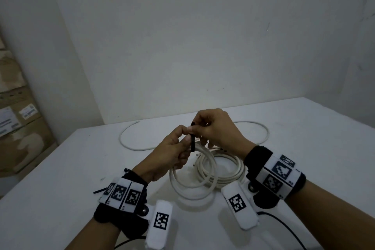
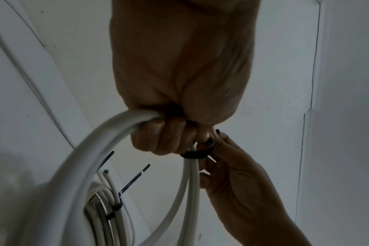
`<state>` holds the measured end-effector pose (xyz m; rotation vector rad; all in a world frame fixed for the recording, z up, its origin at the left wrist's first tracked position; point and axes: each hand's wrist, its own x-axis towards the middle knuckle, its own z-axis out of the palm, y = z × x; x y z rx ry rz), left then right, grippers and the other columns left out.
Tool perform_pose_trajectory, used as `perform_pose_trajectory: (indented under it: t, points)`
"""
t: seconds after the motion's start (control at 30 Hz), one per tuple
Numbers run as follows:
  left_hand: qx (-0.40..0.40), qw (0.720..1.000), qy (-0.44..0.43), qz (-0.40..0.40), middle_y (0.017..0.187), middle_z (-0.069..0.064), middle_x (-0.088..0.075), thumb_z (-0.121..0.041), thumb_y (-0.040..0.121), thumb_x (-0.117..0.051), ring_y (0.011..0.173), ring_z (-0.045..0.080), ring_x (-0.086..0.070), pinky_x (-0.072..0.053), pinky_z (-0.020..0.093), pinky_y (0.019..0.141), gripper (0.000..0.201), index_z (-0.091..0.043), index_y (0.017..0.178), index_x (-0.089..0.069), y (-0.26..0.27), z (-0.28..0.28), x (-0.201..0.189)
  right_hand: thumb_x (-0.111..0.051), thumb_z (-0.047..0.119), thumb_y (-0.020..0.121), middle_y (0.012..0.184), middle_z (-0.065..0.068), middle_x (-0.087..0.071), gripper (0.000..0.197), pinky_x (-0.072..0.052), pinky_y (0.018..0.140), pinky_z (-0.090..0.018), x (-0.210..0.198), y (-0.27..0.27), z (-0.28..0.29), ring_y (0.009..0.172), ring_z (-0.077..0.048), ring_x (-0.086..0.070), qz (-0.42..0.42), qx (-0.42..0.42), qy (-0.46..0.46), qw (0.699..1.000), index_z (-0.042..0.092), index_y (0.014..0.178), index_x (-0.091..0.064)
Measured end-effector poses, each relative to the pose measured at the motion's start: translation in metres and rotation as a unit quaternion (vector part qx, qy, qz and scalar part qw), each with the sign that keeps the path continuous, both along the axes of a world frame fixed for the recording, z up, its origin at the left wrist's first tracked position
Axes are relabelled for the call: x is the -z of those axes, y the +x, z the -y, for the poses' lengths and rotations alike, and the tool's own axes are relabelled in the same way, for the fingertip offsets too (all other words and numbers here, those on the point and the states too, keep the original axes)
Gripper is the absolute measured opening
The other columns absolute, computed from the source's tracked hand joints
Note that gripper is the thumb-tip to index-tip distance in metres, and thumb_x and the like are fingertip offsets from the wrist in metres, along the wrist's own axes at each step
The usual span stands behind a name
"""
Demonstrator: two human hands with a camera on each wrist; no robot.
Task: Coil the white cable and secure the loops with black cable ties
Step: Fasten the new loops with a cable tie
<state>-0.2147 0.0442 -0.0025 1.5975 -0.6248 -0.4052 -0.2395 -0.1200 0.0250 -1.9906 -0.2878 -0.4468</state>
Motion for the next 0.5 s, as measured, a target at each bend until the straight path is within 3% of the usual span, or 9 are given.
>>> perform_pose_trajectory:
  t: [0.17,0.3,0.43,0.5]
  points:
    - [0.002,0.999,-0.034,-0.03,0.063,-0.002,-0.027,-0.041,0.089,-0.045,0.046,0.007,-0.024,-0.022,0.018,0.041,0.027,-0.016,0.1,-0.043,-0.001,0.001,0.004,-0.075,0.023,0.081,0.061,0.005,-0.063,0.018,-0.048,0.043,-0.024,-0.001,0.005,-0.002,0.046,-0.009,-0.058,0.003,0.005,-0.038,0.999,0.014,0.07,-0.062]
    - [-0.021,1.0,-0.015,-0.01,0.061,-0.002,-0.022,-0.046,0.091,-0.042,0.048,0.01,-0.016,-0.017,0.02,0.042,0.027,-0.02,0.094,-0.045,-0.003,0.003,0.004,-0.075,0.028,0.079,0.051,0.016,-0.056,0.023,-0.044,0.058,-0.025,0.002,0.011,-0.003,0.052,-0.004,-0.05,0.031,0.044,-0.086,0.995,0.025,0.063,-0.058]
    - [-0.046,0.999,0.004,0.006,0.071,0.012,-0.015,-0.037,0.099,-0.044,0.049,0.012,-0.015,-0.015,0.022,0.044,0.018,-0.02,0.095,-0.05,-0.002,0.003,0.003,-0.073,0.026,0.08,0.052,0.019,-0.059,0.018,-0.051,0.056,-0.033,0.002,0.013,0.0,0.053,-0.022,-0.06,0.02,0.032,-0.09,0.995,0.024,0.065,-0.062]
    - [-0.045,0.999,0.009,0.01,0.069,0.01,-0.016,-0.034,0.1,-0.043,0.049,0.013,-0.015,-0.014,0.023,0.045,0.017,-0.02,0.096,-0.05,-0.004,0.003,0.004,-0.073,0.027,0.08,0.055,0.016,-0.06,0.02,-0.053,0.058,-0.035,0.0,0.013,0.001,0.057,-0.023,-0.063,0.018,0.027,-0.098,0.995,0.026,0.064,-0.061]
